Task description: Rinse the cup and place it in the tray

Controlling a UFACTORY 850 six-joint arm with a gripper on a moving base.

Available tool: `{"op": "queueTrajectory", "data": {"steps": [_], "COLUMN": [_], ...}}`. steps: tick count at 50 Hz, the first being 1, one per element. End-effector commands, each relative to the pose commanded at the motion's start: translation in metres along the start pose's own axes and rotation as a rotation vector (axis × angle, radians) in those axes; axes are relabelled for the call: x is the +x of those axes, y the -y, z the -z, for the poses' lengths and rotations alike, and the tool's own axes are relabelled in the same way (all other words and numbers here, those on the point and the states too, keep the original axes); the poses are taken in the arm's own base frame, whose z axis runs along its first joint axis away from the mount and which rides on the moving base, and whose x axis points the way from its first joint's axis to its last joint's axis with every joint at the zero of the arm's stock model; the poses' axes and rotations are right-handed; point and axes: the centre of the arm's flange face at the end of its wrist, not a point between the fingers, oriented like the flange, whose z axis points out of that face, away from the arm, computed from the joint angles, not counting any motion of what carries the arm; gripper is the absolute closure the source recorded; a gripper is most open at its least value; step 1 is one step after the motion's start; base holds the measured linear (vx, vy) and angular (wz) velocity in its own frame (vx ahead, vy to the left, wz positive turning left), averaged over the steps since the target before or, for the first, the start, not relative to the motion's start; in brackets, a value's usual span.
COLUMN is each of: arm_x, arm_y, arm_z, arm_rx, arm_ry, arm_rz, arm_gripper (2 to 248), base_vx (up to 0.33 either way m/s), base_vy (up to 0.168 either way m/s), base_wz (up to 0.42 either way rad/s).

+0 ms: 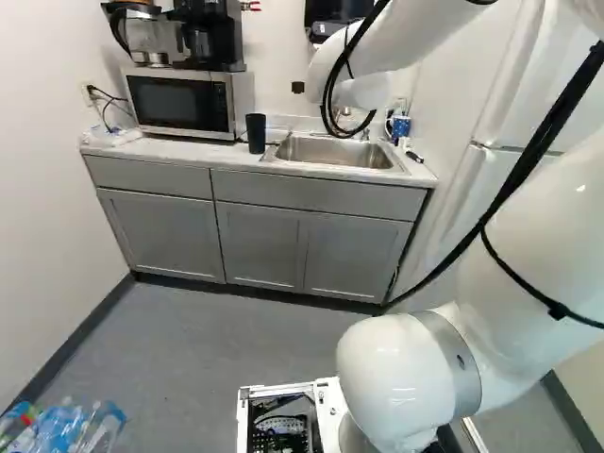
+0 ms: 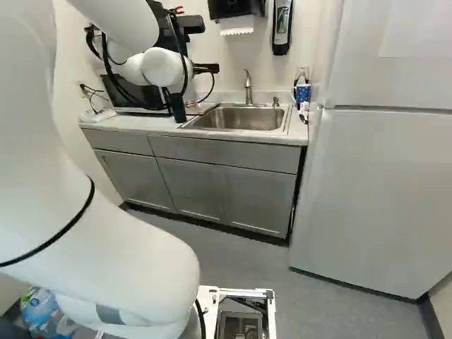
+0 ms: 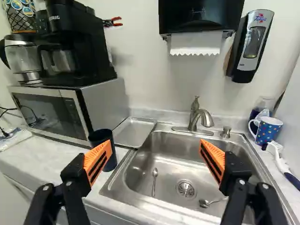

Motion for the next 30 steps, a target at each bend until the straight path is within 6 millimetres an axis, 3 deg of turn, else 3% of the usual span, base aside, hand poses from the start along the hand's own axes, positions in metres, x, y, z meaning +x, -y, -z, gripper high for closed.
{"op": "queueTrajectory", "data": {"steps": [14, 30], "arm_x": [0.0, 0.0], "arm_y": [0.0, 0.0], "arm_z": [0.0, 0.0], "arm_rx": [0.0, 0.0], "arm_ry": [0.0, 0.0], "arm_rz": [0.0, 0.0], "arm_gripper": [3, 3], "base_vx": [0.179, 0.151], "base_vy": [-0.042, -0.055], "base_wz": [0.011, 0.178]}}
